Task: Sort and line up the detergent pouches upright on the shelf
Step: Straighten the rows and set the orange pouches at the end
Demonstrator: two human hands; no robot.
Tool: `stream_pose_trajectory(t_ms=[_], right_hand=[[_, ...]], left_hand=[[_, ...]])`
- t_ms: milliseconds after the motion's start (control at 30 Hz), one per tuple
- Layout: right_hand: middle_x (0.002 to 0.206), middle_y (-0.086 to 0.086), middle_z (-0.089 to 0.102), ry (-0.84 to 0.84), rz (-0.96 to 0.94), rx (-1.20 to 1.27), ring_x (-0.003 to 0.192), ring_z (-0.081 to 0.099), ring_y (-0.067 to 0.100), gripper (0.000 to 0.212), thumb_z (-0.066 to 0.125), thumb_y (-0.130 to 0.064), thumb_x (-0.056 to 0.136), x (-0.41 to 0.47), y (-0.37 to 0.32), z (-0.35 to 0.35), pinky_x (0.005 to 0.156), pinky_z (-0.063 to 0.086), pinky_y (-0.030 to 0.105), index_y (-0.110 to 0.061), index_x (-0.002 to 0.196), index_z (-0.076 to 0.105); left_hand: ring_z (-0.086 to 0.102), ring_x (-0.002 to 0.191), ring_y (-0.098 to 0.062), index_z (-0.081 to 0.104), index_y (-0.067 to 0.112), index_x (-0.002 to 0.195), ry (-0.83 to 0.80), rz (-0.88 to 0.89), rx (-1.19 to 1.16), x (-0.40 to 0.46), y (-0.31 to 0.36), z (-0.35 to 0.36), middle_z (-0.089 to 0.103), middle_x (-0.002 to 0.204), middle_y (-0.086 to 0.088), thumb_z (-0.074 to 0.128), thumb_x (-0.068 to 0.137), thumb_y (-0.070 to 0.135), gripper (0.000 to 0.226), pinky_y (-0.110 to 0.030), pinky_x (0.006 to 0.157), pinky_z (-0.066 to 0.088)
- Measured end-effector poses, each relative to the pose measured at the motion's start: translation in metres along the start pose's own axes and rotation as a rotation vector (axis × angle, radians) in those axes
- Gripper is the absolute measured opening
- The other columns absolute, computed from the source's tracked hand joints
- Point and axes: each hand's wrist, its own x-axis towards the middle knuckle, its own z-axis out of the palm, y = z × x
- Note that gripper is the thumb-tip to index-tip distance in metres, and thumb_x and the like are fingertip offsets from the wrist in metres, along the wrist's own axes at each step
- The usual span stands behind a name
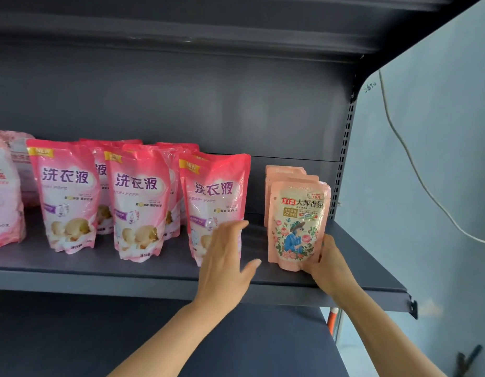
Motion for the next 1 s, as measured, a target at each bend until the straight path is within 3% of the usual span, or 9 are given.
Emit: stream_pose_trajectory(t_ms=[100,200,367,467,567,633,767,867,1000], right_hand=[[0.120,0.003,0.056,-0.006,-0.020,-0.068,0.092,0.048,0.012,0.036,0.054,-0.012,0.092,0.003,0.002,0.000,0.070,0.040,0.022,-0.012,0.124,0.038],[0.121,0.003,0.057,-0.004,-0.041,-0.098,0.092,0.048,0.011,0.033,0.051,-0.012,0.093,0.005,0.007,0.003,0.067,0.040,0.019,-0.014,0.123,0.039],[0.123,0.000,0.057,-0.018,-0.055,-0.068,0.100,0.052,0.010,0.041,0.052,-0.008,0.092,0.009,0.012,0.005,0.067,0.043,0.014,-0.016,0.128,0.037],[0.112,0.000,0.062,0.155,-0.115,0.034,0.096,0.059,0.014,0.041,0.047,0.002,0.090,0.007,0.005,-0.010,0.063,0.047,0.016,-0.015,0.127,0.042],[0.107,0.003,0.060,0.432,-0.281,0.070,0.095,0.059,0.021,0.036,0.047,0.007,0.086,0.013,-0.018,-0.039,0.073,0.046,0.027,-0.017,0.113,0.051],[0.109,0.004,0.059,0.486,-0.377,0.038,0.099,0.057,0.023,0.033,0.052,0.005,0.084,0.026,-0.041,-0.058,0.081,0.046,0.030,-0.015,0.111,0.057],[0.107,0.003,0.064,0.310,-0.386,-0.098,0.101,0.058,0.019,0.024,0.055,-0.003,0.087,0.062,-0.084,-0.078,0.079,0.040,0.024,-0.009,0.107,0.067],[0.103,0.005,0.070,0.076,-0.356,-0.234,0.094,0.061,0.022,0.018,0.057,-0.003,0.086,0.085,-0.103,-0.080,0.076,0.047,0.030,-0.009,0.092,0.073],[0.109,0.002,0.065,-0.134,-0.303,-0.428,0.104,0.060,0.024,0.022,0.058,-0.003,0.088,0.095,-0.115,-0.076,0.095,0.049,0.032,-0.012,0.101,0.074]], left_hand=[[0.038,0.126,0.000,0.019,0.023,0.145,-0.217,-0.093,-0.076,0.003,0.011,0.017,0.036,0.142,0.009,0.067,0.085,0.025,0.077,-0.019,0.105,0.033],[0.036,0.131,-0.001,0.006,0.022,0.149,-0.344,-0.224,-0.194,0.009,0.018,0.033,0.034,0.147,0.008,0.066,0.087,0.023,0.085,-0.011,0.099,0.025],[0.048,0.110,0.003,0.012,0.022,0.145,-0.321,-0.274,-0.229,0.016,0.014,0.043,0.053,0.121,0.013,0.068,0.085,0.018,0.082,-0.006,0.084,0.031],[0.053,0.101,0.001,0.016,0.019,0.144,-0.296,-0.272,-0.221,0.018,0.008,0.047,0.052,0.103,0.017,0.070,0.083,0.020,0.082,-0.012,0.085,0.037],[0.058,0.104,-0.002,0.021,0.021,0.140,-0.288,-0.267,-0.252,0.021,0.005,0.052,0.059,0.110,0.013,0.075,0.078,0.024,0.082,-0.017,0.087,0.047],[0.058,0.104,-0.001,0.024,0.027,0.134,-0.289,-0.277,-0.291,0.024,0.006,0.057,0.059,0.115,0.015,0.080,0.071,0.029,0.083,-0.017,0.085,0.049],[0.059,0.106,-0.001,0.024,0.037,0.122,-0.302,-0.311,-0.390,0.028,0.009,0.071,0.055,0.117,0.018,0.084,0.061,0.033,0.086,-0.023,0.082,0.056],[0.060,0.104,-0.003,0.022,0.038,0.121,-0.283,-0.315,-0.382,0.027,0.008,0.077,0.054,0.116,0.018,0.083,0.061,0.035,0.086,-0.023,0.078,0.057],[0.059,0.103,-0.002,0.022,0.037,0.119,-0.263,-0.297,-0.358,0.026,0.005,0.079,0.054,0.116,0.019,0.083,0.059,0.037,0.085,-0.022,0.077,0.057]])
